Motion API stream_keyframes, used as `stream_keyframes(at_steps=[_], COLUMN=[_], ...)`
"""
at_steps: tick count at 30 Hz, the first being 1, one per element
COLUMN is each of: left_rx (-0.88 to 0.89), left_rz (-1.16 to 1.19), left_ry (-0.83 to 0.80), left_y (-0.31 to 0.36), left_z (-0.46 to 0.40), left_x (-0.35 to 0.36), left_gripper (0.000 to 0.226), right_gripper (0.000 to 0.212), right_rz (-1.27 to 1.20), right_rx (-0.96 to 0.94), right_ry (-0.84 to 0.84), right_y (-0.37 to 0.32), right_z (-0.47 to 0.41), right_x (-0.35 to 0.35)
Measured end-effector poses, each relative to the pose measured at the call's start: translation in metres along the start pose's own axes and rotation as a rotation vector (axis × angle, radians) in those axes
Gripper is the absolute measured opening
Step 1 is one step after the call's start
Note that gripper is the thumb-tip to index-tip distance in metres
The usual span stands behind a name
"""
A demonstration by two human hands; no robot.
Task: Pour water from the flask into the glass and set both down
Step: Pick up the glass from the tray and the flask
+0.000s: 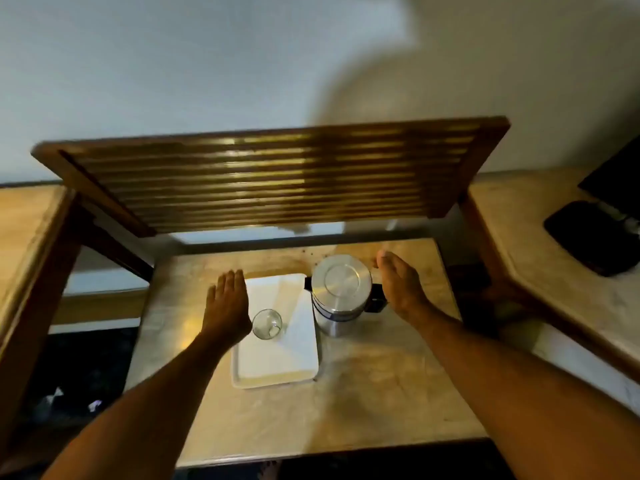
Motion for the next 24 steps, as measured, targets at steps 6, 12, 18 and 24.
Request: stream_keyframes(at_steps=[6,12,18,24], left_rx=[-0.150,-0.304,-0.184,-0.153], left_rz=[0.378,0.939,0.912,0.947], left_ry=[-0.096,0.250,0.342,0.389], left_y=[-0.019,-0.030,-0.012,-0.009], left_z=[0.027,0.030,0.034,0.065], left_x=[0.107,0.138,0.107,0.024], left_gripper=[0.100,0.073,0.067,0.067], right_gripper=[0.023,0.020,0.022,0.017], right_rz=[-0.325,-0.425,-0.426,-0.435], right_rx=[0.172,0.112,0.155,0.236], right_ry=[0.069,0.023,-0.032,0.042], right_y=[0.076,0.075,0.071,0.031], right_z=[-0.007,-0.023,-0.025,-0.004], right_x=[0.031,0.037,0.042,0.045])
Point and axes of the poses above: each hand's wrist, its own z-axis away from the middle knuckle, its own x-axis out of the palm, y = z × x, the point moved 10 cm from there along -z, towards the middle knuckle, and after that the axes turned 4 degrees about x, right-handed, at the moved point
